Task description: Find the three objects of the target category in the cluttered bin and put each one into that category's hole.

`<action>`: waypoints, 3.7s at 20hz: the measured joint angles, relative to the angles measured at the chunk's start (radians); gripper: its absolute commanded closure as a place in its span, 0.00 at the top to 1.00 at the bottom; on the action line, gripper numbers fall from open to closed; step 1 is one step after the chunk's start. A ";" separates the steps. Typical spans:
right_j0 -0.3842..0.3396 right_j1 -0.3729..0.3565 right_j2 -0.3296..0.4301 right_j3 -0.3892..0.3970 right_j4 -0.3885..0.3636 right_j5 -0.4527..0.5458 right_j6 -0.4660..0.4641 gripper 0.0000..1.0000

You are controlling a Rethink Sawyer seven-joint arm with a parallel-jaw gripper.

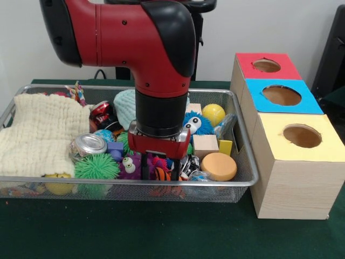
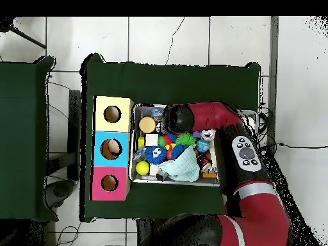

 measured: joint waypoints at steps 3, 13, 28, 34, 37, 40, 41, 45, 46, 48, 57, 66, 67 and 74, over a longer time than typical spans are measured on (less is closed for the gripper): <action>0.012 0.004 -0.014 -0.009 0.004 0.000 0.000 1.00; 0.049 0.010 -0.056 -0.026 0.014 0.000 0.000 1.00; 0.068 0.024 -0.090 -0.042 0.059 -0.001 0.000 0.00; 0.091 0.043 -0.128 -0.068 0.076 0.000 0.000 0.00; 0.100 0.046 -0.141 -0.072 0.087 0.000 0.000 0.00; 0.108 0.049 -0.153 -0.076 0.099 0.000 0.000 0.00; 0.110 0.051 -0.158 -0.078 0.104 0.000 0.000 0.00; 0.118 0.055 -0.170 -0.084 0.118 0.000 0.000 0.00; 0.120 0.056 -0.174 -0.084 0.124 0.000 0.000 0.00; 0.121 0.058 -0.180 -0.084 0.140 0.000 0.000 0.00; 0.129 0.056 -0.207 -0.084 0.185 0.001 0.000 0.00; 0.166 0.010 -0.256 -0.084 0.206 0.035 0.000 0.00; 0.170 0.003 -0.259 -0.085 0.210 0.044 0.000 0.00; 0.188 -0.055 -0.268 -0.102 0.267 0.146 0.000 0.00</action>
